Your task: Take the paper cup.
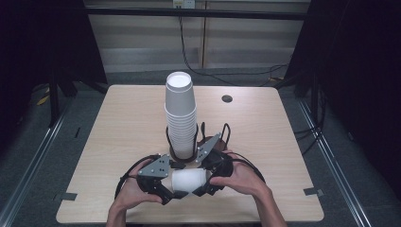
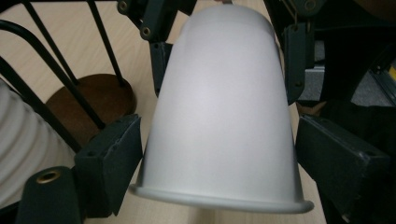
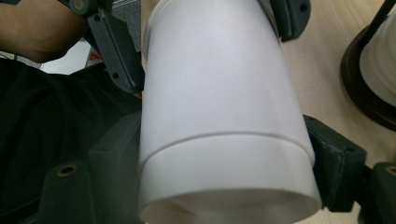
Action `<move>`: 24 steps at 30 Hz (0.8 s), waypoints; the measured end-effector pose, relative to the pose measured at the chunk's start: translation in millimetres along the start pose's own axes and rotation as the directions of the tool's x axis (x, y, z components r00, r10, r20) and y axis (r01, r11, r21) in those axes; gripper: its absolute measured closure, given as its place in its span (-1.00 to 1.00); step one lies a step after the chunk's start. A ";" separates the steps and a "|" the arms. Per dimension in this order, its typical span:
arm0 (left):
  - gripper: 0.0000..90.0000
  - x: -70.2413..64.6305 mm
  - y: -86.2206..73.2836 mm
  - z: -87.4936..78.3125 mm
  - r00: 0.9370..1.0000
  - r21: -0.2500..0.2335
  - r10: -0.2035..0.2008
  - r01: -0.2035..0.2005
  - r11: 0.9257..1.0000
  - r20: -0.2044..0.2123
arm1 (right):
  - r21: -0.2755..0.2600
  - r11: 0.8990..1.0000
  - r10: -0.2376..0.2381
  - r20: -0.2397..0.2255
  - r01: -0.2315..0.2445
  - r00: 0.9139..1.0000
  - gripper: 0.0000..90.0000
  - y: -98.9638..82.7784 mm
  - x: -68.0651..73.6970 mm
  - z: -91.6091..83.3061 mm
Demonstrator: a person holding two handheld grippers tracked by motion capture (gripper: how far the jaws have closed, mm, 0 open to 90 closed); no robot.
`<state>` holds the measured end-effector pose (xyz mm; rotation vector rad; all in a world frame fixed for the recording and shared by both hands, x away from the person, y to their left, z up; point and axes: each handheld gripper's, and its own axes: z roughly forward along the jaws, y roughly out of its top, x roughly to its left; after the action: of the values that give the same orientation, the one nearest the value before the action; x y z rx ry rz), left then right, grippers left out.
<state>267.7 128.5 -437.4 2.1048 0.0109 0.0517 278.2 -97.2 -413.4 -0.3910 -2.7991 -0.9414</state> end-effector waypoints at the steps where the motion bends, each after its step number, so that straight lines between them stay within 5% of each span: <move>1: -0.65 -0.1 -0.3 -1.3 1.000 -0.007 -0.008 0.008 1.000 -0.003 | -0.001 1.000 0.009 -0.002 -0.009 1.000 -0.51 -0.8 -0.6 -0.5; 9: -0.65 4.0 -4.3 -13.5 0.997 -0.091 -0.042 0.036 0.995 -0.070 | -0.053 0.997 0.052 0.004 -0.052 0.999 -0.51 -17.1 -8.4 -7.8; 13: -0.65 5.0 -8.1 -15.4 0.993 -0.123 -0.070 0.058 0.991 -0.096 | -0.094 0.993 0.070 0.048 -0.065 0.996 -0.51 -27.8 -7.7 -11.4; 14: -0.65 5.0 -8.9 -15.3 0.993 -0.130 -0.083 0.072 0.989 -0.087 | -0.137 0.987 0.086 0.046 -0.079 0.995 -0.51 -33.0 -8.1 -13.4; 24: -0.65 3.1 -16.0 -17.8 0.988 -0.172 -0.112 0.093 0.981 -0.102 | -0.267 0.958 0.126 0.061 -0.106 0.990 -0.52 -48.3 -8.3 -11.4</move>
<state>270.3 152.1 -442.0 1.9285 0.1768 0.1045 272.6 -142.8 -433.9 -0.6332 -2.6861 -1.3013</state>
